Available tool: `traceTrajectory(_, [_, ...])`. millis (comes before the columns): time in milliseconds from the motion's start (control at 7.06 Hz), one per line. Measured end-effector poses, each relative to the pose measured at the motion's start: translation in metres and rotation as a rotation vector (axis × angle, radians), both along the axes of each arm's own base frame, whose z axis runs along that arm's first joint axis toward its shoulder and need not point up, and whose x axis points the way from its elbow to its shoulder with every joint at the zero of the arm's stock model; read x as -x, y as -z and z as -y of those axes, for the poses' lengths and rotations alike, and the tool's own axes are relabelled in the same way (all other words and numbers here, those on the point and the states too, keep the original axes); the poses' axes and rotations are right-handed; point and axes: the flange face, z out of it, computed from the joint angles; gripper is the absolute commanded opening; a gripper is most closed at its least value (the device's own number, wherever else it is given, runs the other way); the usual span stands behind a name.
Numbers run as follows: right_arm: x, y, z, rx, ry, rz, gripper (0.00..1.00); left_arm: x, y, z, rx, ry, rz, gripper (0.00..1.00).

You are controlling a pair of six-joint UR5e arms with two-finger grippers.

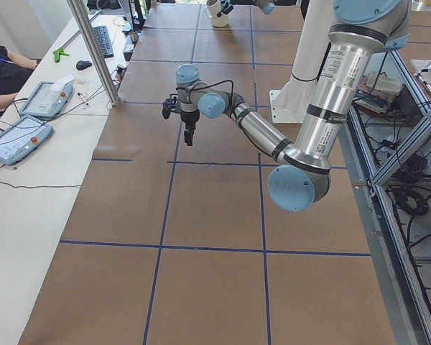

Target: Left arm hands cup to right arm to dump lemon

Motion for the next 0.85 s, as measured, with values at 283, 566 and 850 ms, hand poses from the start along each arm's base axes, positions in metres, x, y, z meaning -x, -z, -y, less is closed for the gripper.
traceTrajectory(283, [-0.041, -0.074, -0.035, 0.010, -0.027, 0.115, 0.04, -0.001, 0.001, 0.000, 0.008, 0.006, -0.001, 1.00])
traceTrajectory(566, [-0.070, -0.113, -0.060, 0.074, -0.053, 0.310, 0.03, -0.002, 0.001, -0.001, 0.010, 0.007, -0.002, 1.00])
traceTrajectory(850, [-0.080, -0.125, -0.069, 0.193, -0.062, 0.555, 0.03, -0.003, 0.002, -0.001, 0.009, 0.007, -0.003, 1.00])
